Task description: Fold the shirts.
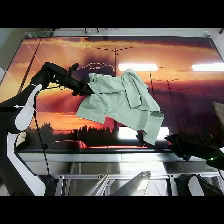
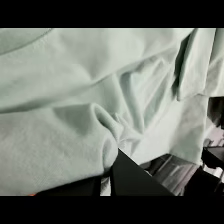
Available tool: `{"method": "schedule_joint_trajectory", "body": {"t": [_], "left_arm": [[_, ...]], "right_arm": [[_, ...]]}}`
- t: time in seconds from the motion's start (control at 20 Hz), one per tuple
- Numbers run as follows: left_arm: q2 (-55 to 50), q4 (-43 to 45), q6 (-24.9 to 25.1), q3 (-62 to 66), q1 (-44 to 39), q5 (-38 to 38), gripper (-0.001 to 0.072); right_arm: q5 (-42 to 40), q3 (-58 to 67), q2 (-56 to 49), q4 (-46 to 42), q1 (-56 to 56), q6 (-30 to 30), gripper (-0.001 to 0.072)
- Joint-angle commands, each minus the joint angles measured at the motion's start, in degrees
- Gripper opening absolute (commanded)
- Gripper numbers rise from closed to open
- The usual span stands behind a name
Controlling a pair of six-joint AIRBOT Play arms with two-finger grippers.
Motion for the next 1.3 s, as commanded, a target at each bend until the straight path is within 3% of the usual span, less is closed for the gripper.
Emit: {"method": "schedule_joint_trajectory", "body": {"t": [0.0,0.15,0.35,0.45,0.55,0.8,0.85,0.9,1.0,1.25], "left_arm": [[0.0,-0.3,-0.2,0.4,0.5,3.6,0.0018],[0.0,-0.3,-0.2,0.5,0.6,4.8,0.0018],[0.0,-0.4,-0.2,0.5,0.7,6.4,0.0017],[0.0,-1.0,-0.1,0.5,0.8,8.1,0.0018],[1.5,-1.8,-0.1,0.5,1.5,10.0,0.0018],[15.2,-10.1,6.9,0.3,6.2,17.9,0.0017],[20.5,-14.2,11.3,-0.5,7.2,20.1,0.0018],[26.1,-19.1,15.3,-1.7,8.3,22.7,0.0018],[39.3,-27.2,18.7,-4.1,11.0,24.4,0.0019],[68.3,-26.1,19.7,-0.5,24.4,18.1,0.0025]], "right_arm": [[-9.7,-0.8,-5.0,5.3,10.1,0.9,0.0484],[-18.1,-0.8,-13.1,13.7,21.2,-1.2,0.0484],[-21.7,1.0,-22.4,36.0,30.0,-18.1,0.0469],[-19.1,3.3,-23.8,43.8,29.7,-27.7,0.0141],[-13.7,6.6,-23.0,44.5,28.0,-30.2,0.0022],[9.3,16.9,-7.8,46.7,17.6,-34.2,0.0023],[12.0,19.6,-2.7,49.0,14.7,-34.4,0.0023],[13.2,22.9,2.9,51.2,11.4,-34.9,0.0023],[12.9,31.7,13.7,52.2,2.8,-35.0,0.0024],[12.7,55.1,22.1,51.4,-17.7,-35.1,0.0023]]}}
